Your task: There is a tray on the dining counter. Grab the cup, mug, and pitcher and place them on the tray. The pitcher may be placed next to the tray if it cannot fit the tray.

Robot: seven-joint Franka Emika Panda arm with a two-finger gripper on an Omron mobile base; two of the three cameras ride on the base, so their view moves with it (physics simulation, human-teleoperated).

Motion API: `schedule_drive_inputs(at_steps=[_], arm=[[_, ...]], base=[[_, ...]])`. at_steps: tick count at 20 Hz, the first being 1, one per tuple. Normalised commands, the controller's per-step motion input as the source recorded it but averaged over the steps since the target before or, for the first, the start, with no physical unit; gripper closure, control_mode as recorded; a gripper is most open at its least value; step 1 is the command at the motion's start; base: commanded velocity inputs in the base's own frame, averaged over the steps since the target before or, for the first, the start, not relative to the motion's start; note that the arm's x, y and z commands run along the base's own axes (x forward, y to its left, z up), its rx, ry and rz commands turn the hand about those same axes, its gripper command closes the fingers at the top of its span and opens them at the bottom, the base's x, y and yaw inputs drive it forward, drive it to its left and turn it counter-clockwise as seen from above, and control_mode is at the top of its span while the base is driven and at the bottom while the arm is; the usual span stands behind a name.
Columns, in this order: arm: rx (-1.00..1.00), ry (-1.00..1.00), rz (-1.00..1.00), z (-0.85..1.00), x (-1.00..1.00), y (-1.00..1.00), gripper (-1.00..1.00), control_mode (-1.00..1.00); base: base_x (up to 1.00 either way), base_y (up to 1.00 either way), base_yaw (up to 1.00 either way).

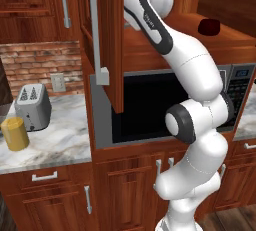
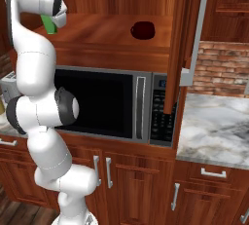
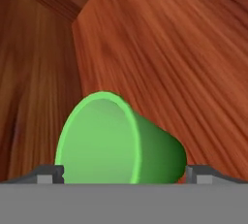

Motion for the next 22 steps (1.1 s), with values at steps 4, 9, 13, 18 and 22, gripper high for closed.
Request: schedule_drive_inputs(at_steps=[4,9,13,18,22], arm=[[0.0,0.07,0.04,-0.07,0.0,0.0,-1.0,-1.0],[0.0,0.02,0.02,-0.18,0.0,0.0,-1.0,-1.0],[0.0,0.0,0.0,-0.17,0.03,-0.11,-1.0,-1.0],[0.0,0.0,0.0,-0.01,0.23,-0.01,-1.0,-1.0],[0.0,0.0,0.0,-0.07,0.16,-0.01,-1.0,-1.0]], base=[[0.0,0.0,0.0],[0.0,0.0,0.0],[0.0,0.0,0.0],[0.0,0.0,0.0],[0.0,0.0,0.0]])
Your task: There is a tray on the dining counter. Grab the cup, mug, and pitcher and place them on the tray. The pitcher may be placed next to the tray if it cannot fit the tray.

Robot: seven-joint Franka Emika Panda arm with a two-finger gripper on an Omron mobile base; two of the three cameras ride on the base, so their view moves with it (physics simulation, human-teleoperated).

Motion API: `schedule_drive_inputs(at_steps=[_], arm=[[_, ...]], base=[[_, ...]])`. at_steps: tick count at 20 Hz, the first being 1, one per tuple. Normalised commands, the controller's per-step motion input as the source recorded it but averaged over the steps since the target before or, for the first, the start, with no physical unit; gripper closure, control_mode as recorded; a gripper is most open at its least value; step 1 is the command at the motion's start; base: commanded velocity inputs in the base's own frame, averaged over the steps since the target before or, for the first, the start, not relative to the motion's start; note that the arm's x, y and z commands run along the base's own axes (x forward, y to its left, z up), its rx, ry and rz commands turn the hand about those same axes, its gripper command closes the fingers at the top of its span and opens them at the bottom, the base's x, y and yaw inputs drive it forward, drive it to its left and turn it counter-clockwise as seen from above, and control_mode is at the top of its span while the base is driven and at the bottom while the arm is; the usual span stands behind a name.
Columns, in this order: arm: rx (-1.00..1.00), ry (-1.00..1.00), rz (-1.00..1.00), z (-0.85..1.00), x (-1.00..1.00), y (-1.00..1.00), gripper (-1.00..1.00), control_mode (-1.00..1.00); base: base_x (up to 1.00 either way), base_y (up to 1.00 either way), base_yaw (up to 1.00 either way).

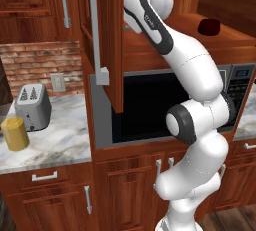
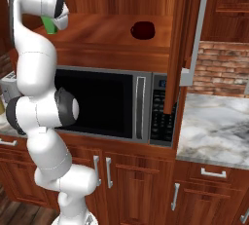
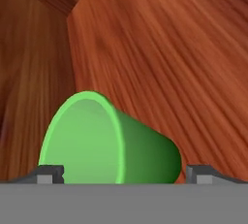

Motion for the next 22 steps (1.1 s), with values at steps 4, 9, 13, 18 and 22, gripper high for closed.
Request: schedule_drive_inputs(at_steps=[4,9,13,18,22], arm=[[0.0,0.0,0.0,-0.27,0.02,-0.1,-1.0,-1.0],[0.0,0.0,0.0,-0.23,0.0,-0.04,1.0,-1.0],[0.0,0.0,0.0,-0.02,0.0,0.0,1.0,-1.0],[0.0,0.0,0.0,-0.03,0.0,0.0,1.0,-1.0],[0.01,0.0,0.0,-0.04,-0.17,-0.14,1.0,-1.0]], base=[[0.0,0.0,0.0],[0.0,0.0,0.0],[0.0,0.0,0.0],[0.0,0.0,0.0],[0.0,0.0,0.0]])
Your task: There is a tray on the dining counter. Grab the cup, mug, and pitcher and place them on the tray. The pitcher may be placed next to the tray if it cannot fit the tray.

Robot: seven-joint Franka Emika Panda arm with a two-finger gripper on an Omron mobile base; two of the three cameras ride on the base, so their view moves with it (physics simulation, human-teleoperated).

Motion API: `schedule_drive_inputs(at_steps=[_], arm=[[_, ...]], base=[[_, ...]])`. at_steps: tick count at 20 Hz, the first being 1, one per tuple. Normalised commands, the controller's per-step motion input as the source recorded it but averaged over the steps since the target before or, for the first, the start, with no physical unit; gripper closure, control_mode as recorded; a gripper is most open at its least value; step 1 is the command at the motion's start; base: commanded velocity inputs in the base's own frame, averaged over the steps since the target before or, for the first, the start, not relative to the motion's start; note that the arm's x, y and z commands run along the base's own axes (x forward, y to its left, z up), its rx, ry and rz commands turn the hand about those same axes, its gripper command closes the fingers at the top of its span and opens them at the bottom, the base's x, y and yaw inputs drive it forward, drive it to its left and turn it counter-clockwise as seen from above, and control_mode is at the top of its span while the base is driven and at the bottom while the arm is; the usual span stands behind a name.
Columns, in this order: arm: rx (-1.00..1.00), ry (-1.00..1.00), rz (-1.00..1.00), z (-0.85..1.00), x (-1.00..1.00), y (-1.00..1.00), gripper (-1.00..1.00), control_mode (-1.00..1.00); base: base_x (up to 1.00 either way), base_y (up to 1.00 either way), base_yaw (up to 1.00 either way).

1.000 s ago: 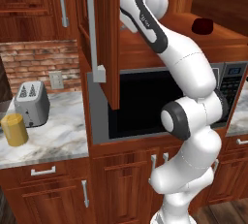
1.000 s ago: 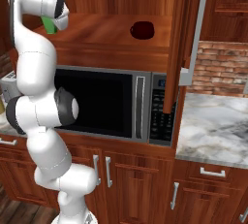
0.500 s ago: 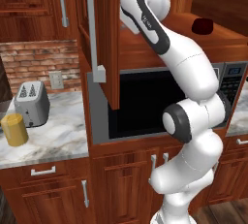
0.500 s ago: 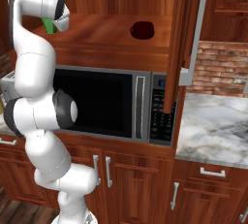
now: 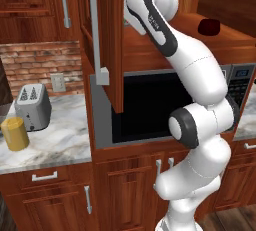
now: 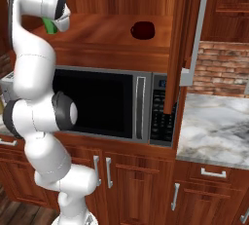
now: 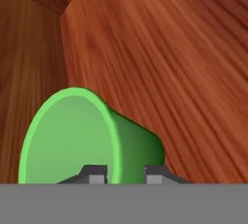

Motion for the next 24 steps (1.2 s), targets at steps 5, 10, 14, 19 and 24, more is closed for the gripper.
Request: schedule_drive_inputs(at_steps=[5,10,14,19,24], arm=[[0.05,-0.06,-0.02,-0.01,-0.29,-0.32,1.0,-1.0],[0.02,-0.06,-0.06,0.0,-0.46,-0.31,1.0,-1.0],[0.0,-0.06,-0.12,0.0,-0.77,-0.33,1.0,-1.0],[0.0,-0.04,-0.09,0.0,-0.84,-0.6,1.0,-1.0],[0.0,0.0,-0.06,0.0,-1.0,-0.79,1.0,-1.0]], base=[[0.0,0.0,0.0],[0.0,0.0,0.0],[0.0,0.0,0.0],[0.0,0.0,0.0],[0.0,0.0,0.0]])
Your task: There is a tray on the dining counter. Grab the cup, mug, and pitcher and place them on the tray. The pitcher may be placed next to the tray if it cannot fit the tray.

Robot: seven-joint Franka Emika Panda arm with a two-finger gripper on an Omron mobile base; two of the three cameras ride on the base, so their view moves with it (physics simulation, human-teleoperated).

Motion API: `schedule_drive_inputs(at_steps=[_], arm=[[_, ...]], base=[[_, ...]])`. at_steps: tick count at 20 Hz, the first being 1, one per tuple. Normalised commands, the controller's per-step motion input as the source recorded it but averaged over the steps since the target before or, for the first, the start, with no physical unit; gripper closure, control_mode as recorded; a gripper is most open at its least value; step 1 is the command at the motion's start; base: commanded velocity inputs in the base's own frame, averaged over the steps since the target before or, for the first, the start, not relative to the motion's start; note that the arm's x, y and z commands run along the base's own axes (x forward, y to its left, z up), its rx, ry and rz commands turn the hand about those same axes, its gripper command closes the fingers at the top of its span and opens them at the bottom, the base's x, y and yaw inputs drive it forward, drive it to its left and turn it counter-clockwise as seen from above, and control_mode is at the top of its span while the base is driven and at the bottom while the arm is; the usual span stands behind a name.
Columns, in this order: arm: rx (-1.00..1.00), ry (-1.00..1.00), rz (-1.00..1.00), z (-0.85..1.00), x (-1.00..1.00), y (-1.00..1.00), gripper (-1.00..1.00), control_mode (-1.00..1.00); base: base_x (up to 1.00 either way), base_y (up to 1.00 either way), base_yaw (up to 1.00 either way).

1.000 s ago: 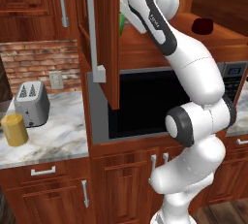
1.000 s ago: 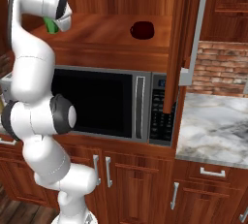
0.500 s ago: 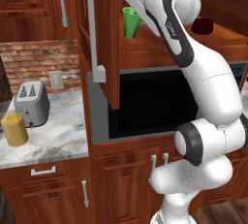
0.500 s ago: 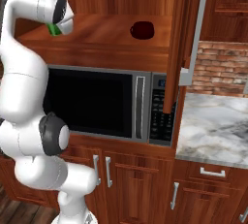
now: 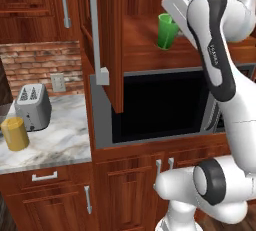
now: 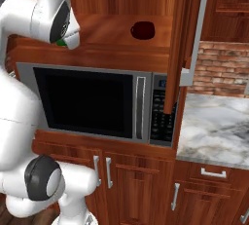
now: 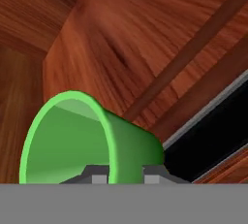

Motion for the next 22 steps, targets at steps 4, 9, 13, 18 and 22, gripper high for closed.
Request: schedule_drive_inputs(at_steps=[4,9,13,18,22], arm=[[0.0,0.01,0.0,0.0,-1.0,-0.61,1.0,-1.0],[0.0,0.14,0.0,0.0,-1.0,-0.32,1.0,-1.0],[0.0,0.13,0.0,-0.04,-1.0,-0.17,1.0,-1.0],[-0.05,0.04,-0.01,-0.18,-0.84,-0.02,1.0,-1.0],[-0.05,0.02,0.0,-0.09,-0.55,0.0,1.0,-1.0]], base=[[0.0,0.0,0.0],[0.0,0.0,0.0],[0.0,0.0,0.0],[0.0,0.0,0.0],[0.0,0.0,0.0]])
